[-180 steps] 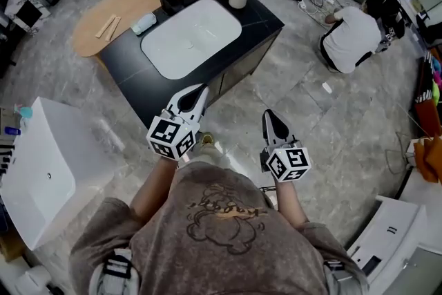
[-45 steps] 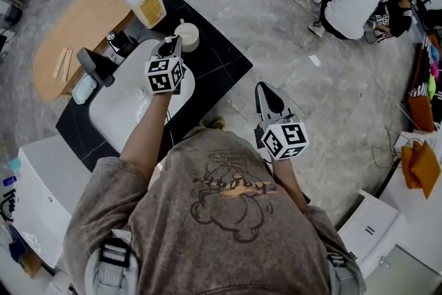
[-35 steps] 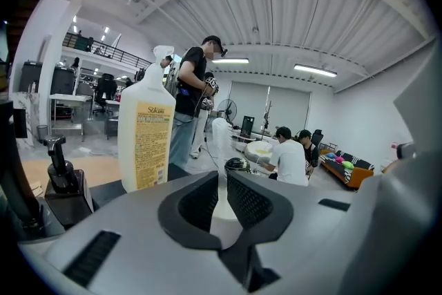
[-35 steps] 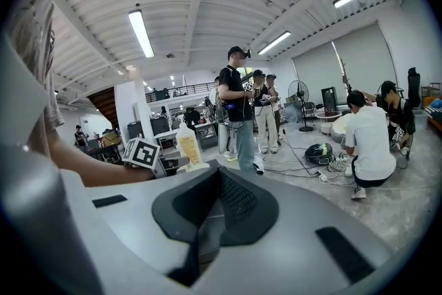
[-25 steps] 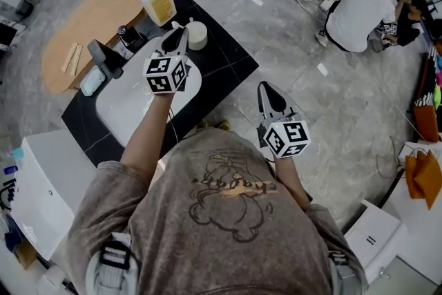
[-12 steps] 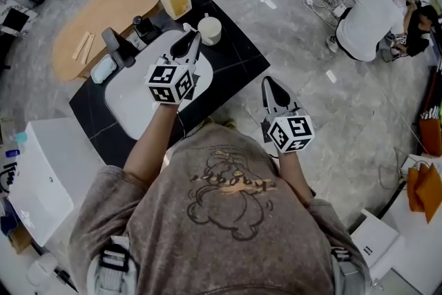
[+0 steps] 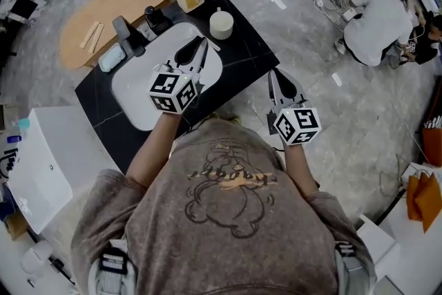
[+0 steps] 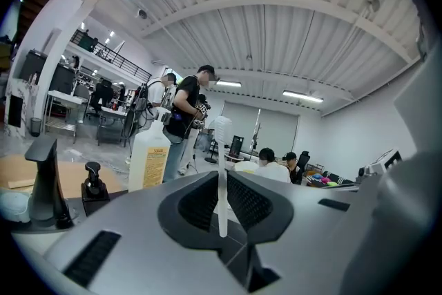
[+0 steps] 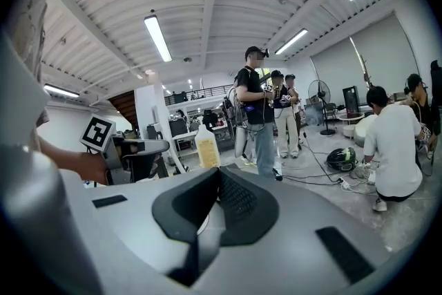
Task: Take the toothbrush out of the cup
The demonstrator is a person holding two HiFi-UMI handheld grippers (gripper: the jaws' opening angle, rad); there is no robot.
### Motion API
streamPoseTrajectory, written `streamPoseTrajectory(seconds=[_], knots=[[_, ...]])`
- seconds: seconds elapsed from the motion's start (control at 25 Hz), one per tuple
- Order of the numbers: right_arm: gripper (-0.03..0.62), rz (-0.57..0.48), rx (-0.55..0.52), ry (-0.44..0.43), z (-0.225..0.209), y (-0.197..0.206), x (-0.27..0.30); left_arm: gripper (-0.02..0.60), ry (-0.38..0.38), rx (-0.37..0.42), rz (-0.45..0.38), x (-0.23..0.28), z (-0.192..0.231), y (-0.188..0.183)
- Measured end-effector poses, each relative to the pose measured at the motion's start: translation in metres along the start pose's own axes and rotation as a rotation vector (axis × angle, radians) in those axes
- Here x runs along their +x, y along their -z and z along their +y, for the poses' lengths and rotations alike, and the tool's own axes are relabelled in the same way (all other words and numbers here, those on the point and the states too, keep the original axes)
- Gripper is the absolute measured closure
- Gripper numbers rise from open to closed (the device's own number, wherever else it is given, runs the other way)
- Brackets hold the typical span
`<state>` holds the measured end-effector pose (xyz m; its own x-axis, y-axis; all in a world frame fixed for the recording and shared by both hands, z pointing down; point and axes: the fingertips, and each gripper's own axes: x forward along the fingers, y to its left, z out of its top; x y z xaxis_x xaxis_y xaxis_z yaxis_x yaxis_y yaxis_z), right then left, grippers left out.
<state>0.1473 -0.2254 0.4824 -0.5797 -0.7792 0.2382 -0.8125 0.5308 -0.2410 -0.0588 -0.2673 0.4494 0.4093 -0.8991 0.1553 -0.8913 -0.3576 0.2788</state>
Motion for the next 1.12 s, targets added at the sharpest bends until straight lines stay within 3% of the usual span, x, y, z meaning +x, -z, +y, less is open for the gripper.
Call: streamPoseTrajectory(seconds=[0.64,1.12], knots=[[0.591,0.004,-0.011,-0.023,0.018,0.0,0.019,0.525,-0.069,-0.051,0.003,-0.052,0.02,0.015],[0.591,-0.005,-0.007,-0.003,0.019,0.001,0.024,0.525,-0.069,-0.071,-0.004,-0.055,0.026,0.014]])
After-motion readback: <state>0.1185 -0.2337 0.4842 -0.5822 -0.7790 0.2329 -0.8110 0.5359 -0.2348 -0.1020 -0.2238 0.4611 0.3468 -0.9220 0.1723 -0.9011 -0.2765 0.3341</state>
